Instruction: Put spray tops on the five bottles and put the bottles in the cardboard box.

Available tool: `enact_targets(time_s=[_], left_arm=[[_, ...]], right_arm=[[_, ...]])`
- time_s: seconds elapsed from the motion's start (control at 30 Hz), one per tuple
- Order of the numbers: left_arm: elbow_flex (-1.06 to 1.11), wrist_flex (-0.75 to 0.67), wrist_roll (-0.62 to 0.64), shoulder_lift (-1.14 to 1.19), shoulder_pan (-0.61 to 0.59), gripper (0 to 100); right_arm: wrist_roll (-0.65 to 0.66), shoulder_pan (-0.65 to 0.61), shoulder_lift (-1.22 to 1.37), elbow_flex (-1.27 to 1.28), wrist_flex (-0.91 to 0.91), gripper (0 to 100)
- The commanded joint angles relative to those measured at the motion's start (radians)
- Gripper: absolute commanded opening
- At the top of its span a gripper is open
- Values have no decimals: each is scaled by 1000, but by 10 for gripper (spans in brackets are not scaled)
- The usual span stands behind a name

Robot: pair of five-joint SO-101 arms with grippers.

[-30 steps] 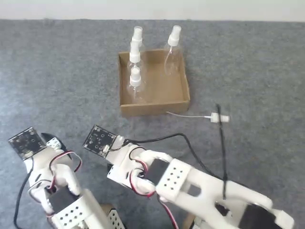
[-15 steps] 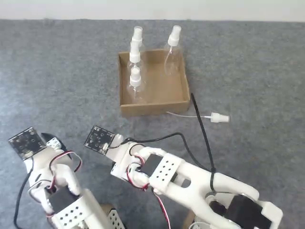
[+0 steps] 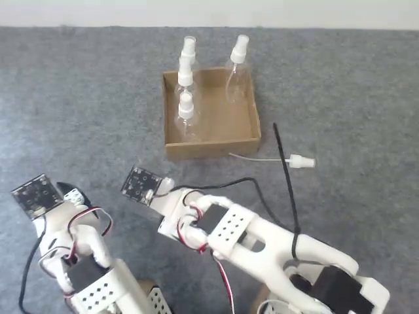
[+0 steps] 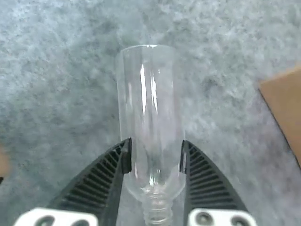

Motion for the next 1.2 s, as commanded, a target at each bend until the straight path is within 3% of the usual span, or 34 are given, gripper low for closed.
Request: enact_targets(time_s=[0.0,0.23,0.47,0.57,0.77,0.9,1.17], left_arm=[[-64,-17,-2,-20,0,48],[-64,-18,-2,-20,2,48],[-62,-18,-2,-20,2,48],[-62,-18,-2,-20,2,48],[-62,-18,-2,-20,2,48],[-62,-18,-2,-20,2,48],[-62,-18,-2,-20,2,48]], right_arm=[[8,50,-24,-153,226,120],[14,56,-21,-216,355,131],[6,51,-13,-213,346,327],[6,28,-7,-213,309,353],[14,-10,148,-219,189,327],[15,-4,206,-258,203,299],[15,-2,154,-264,251,128]])
